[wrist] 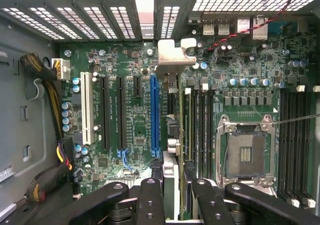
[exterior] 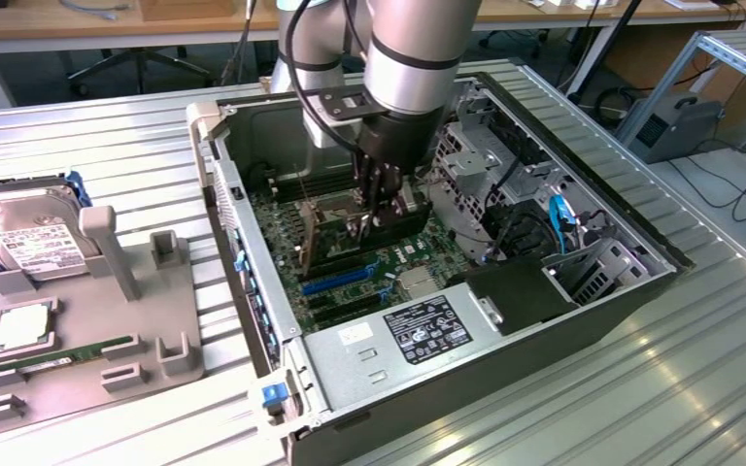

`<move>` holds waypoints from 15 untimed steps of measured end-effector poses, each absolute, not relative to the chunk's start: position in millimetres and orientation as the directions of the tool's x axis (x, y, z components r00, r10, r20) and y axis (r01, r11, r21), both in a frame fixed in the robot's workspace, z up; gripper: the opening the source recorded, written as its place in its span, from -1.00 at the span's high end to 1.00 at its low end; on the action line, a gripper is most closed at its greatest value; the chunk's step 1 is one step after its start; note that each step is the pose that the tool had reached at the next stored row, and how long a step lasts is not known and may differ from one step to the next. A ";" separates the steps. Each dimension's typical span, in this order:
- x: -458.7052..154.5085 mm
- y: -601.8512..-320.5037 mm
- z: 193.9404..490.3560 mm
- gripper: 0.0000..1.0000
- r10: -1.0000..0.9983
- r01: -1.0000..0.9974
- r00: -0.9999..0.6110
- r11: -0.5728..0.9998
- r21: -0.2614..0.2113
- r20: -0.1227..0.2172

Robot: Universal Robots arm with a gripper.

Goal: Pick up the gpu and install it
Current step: 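Insert the gpu into the slot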

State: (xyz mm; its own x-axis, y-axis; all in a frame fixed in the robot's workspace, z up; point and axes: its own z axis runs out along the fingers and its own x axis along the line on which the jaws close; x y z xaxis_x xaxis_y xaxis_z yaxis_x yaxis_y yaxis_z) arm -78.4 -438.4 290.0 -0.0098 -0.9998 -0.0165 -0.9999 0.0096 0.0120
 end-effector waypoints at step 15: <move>-82.8 -440.0 288.6 0.47 -1.000 -1.000 -0.010 0.010 0.012 -0.016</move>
State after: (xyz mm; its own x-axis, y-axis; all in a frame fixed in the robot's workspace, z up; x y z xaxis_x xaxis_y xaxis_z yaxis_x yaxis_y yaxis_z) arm -82.8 -440.0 288.6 -0.0098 -0.9998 -0.0164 -0.9999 0.0096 0.0120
